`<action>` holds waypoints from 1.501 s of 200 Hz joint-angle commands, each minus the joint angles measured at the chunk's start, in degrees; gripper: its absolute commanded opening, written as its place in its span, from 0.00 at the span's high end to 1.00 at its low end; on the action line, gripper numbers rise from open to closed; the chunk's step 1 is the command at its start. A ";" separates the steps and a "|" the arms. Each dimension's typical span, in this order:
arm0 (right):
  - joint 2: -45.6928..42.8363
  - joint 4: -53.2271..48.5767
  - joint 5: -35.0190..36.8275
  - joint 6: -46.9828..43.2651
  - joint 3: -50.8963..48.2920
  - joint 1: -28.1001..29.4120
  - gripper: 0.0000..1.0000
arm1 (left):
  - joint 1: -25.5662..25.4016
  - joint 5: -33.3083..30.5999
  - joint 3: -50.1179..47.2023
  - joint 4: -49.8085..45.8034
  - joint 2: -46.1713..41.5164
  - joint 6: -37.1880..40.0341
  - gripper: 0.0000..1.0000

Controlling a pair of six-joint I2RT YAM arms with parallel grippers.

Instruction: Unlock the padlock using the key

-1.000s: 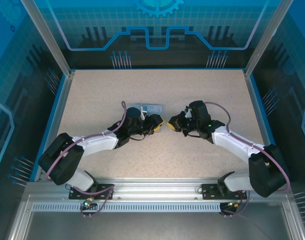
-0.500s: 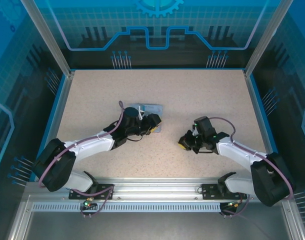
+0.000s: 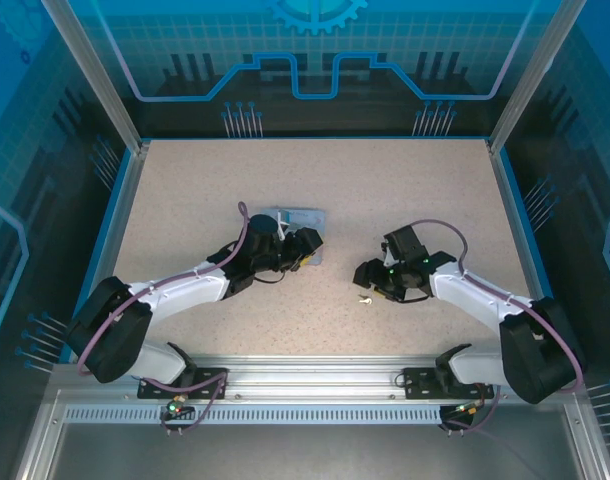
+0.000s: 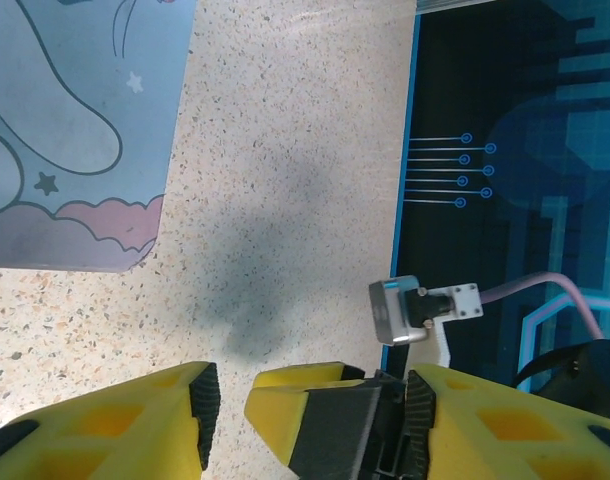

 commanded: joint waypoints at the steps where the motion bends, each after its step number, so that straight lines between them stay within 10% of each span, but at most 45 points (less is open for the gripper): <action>1: 0.60 -7.59 5.83 -3.86 2.37 1.85 0.43 | -0.45 -0.65 1.65 -1.04 -0.25 1.38 0.45; 102: 14.20 -13.41 21.02 -8.32 11.07 10.36 0.49 | -0.36 -0.63 2.00 -1.74 -0.56 1.49 0.40; 197: 17.42 -11.44 18.98 -7.35 10.96 13.01 0.62 | -0.30 -0.45 2.60 -1.79 0.50 1.41 0.37; 244: 17.72 -7.94 15.59 -8.90 9.87 13.20 1.00 | -0.26 -0.39 2.44 -1.42 0.73 1.12 0.37; 300: 6.32 6.46 3.65 -5.91 1.63 8.61 1.00 | -0.21 -0.48 2.29 -1.36 0.73 1.07 0.36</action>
